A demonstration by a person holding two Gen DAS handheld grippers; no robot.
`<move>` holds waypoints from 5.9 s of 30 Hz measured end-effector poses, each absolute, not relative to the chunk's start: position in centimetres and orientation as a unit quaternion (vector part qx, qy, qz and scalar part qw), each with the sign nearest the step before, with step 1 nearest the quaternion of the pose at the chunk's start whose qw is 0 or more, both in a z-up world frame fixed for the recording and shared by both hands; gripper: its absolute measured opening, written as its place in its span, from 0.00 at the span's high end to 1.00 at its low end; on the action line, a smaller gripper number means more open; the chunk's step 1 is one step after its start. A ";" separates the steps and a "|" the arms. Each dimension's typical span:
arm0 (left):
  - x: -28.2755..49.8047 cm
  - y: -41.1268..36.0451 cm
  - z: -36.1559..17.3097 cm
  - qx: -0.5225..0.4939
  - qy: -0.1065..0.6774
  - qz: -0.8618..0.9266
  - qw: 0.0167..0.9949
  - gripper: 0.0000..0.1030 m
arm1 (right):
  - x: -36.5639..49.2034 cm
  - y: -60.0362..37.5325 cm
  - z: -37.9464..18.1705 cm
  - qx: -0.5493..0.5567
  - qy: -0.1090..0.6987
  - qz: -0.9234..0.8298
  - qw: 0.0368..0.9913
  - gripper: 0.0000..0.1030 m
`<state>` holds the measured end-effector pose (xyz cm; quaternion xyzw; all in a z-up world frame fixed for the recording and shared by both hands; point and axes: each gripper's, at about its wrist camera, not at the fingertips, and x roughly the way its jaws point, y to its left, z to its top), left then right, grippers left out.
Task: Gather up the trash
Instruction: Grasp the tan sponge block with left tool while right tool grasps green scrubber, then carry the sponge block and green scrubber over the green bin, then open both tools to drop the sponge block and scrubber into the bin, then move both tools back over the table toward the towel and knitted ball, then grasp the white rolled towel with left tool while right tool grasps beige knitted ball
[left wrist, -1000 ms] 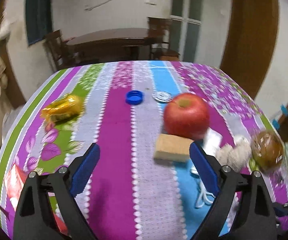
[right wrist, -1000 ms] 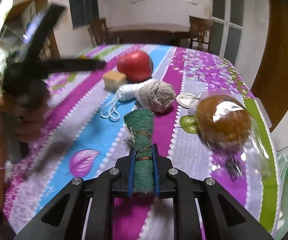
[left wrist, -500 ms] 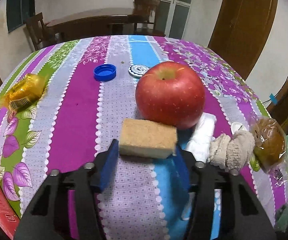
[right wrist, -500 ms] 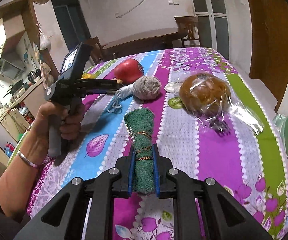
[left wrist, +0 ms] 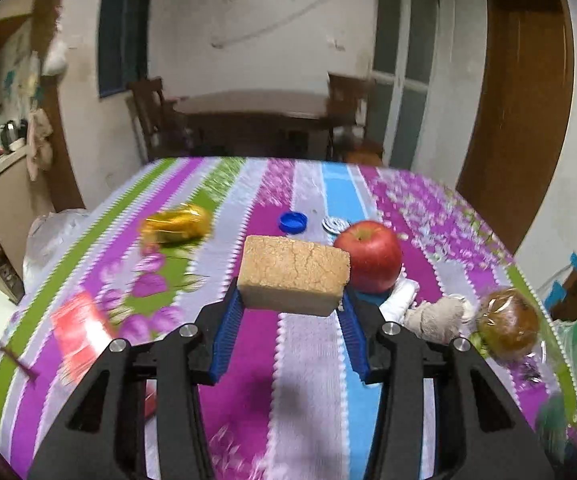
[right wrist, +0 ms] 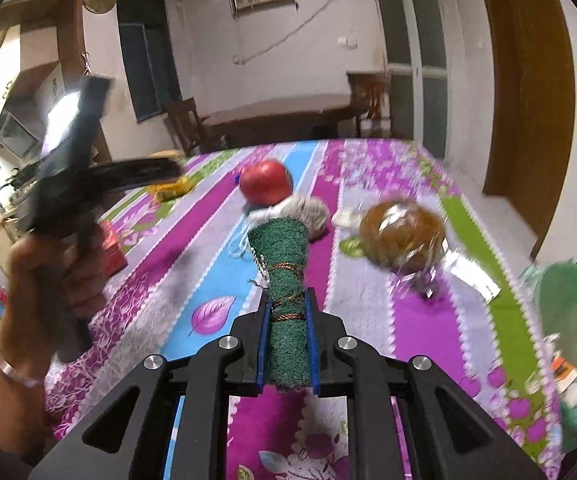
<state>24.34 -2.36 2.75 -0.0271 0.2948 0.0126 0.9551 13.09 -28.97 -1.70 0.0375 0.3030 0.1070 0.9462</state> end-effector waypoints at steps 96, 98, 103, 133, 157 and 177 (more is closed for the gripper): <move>18.5 -39.7 -0.4 0.215 0.315 -0.404 0.831 0.56 | 5.1 -63.5 0.4 0.127 0.305 -0.177 0.927 0.84; 18.8 -40.3 -0.8 0.213 0.325 -0.428 0.816 0.56 | 5.0 -64.7 0.0 0.142 0.315 -0.174 0.922 0.84; 19.2 -41.6 -1.7 0.213 0.336 -0.460 0.794 0.56 | 5.1 -66.6 -1.3 0.179 0.331 -0.164 0.912 0.84; 20.9 -27.9 1.4 0.159 0.295 -0.361 0.870 0.19 | 8.5 -57.7 -1.9 0.161 0.316 -0.078 0.932 0.64; 31.5 -9.2 -4.5 0.207 0.369 -0.323 0.847 0.37 | 29.9 -31.9 0.1 -0.161 0.369 0.304 0.863 0.31; 27.4 -5.7 -2.4 0.260 0.353 -0.241 0.866 0.75 | 33.4 -27.7 -3.7 -0.240 0.395 0.344 0.818 0.27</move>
